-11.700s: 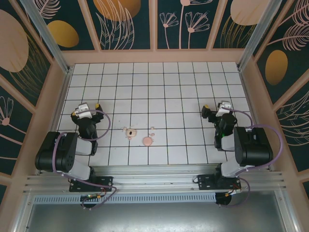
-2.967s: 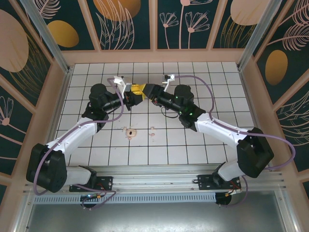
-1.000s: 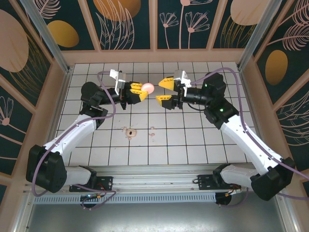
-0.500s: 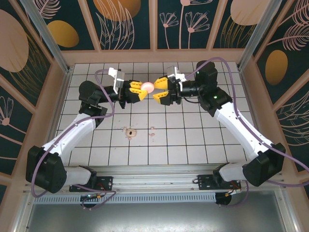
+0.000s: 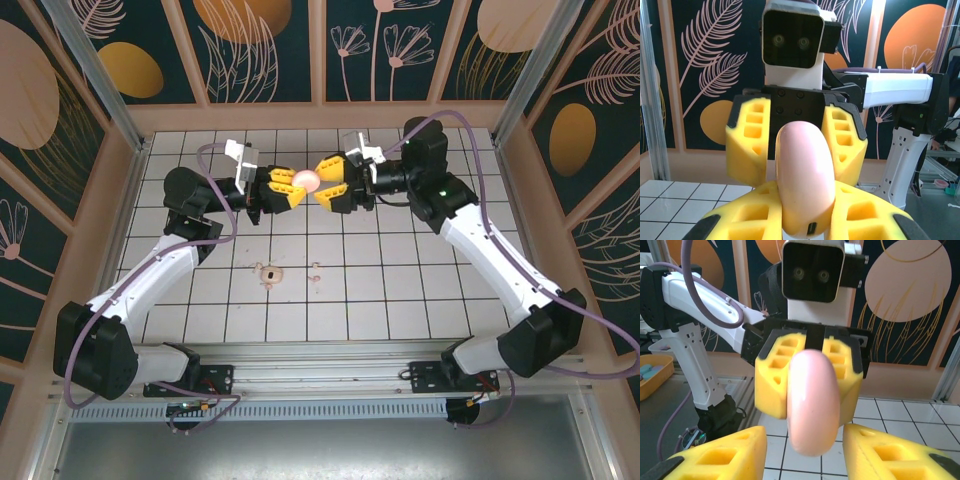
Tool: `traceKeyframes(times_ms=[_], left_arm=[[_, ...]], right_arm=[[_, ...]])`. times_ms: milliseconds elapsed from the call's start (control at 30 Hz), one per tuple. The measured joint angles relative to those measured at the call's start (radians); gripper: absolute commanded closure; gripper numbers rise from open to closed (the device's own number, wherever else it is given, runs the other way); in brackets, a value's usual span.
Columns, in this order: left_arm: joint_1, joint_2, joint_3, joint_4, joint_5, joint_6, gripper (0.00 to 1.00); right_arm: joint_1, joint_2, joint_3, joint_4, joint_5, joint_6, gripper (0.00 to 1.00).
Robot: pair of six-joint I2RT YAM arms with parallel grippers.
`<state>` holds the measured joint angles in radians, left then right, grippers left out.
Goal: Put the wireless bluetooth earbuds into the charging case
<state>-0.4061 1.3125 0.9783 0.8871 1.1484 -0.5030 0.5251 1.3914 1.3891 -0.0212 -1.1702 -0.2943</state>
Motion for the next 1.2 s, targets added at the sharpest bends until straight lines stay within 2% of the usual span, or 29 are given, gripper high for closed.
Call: traceKeyframes(times_ms=[133, 267, 400, 467, 567, 633, 900, 1067, 1200], left_arm=[[-0.002, 0.0, 0.0, -0.003, 0.0, 0.001, 1.0], [-0.011, 0.0, 0.0, -0.019, 0.001, 0.008, 1.0], [-0.01, -0.001, 0.0, -0.026, 0.004, 0.024, 0.98], [-0.01, -0.002, 0.004, -0.039, 0.004, 0.039, 0.86], [-0.011, -0.01, 0.016, -0.104, -0.002, 0.085, 0.58], [-0.012, -0.016, 0.021, -0.163, -0.023, 0.131, 0.5], [-0.013, -0.019, 0.052, -0.492, -0.118, 0.38, 0.45], [-0.013, -0.019, 0.064, -0.696, -0.191, 0.56, 0.45], [-0.013, -0.019, 0.063, -0.783, -0.237, 0.664, 0.47]], right_arm=[[0.0, 0.018, 0.036, -0.008, -0.014, -0.015, 0.64], [0.0, 0.029, 0.053, -0.023, -0.035, -0.023, 0.77], [0.0, 0.033, 0.069, -0.058, -0.04, -0.034, 0.84], [0.0, 0.033, 0.077, -0.079, -0.037, -0.047, 0.84], [-0.001, 0.031, 0.084, -0.119, -0.023, -0.08, 0.85], [0.0, 0.026, 0.084, -0.16, 0.009, -0.111, 0.85], [0.002, -0.061, 0.022, -0.299, 0.234, -0.207, 0.85], [0.007, -0.071, 0.019, -0.414, 0.358, -0.285, 0.85], [0.019, -0.068, 0.019, -0.494, 0.47, -0.33, 0.85]])
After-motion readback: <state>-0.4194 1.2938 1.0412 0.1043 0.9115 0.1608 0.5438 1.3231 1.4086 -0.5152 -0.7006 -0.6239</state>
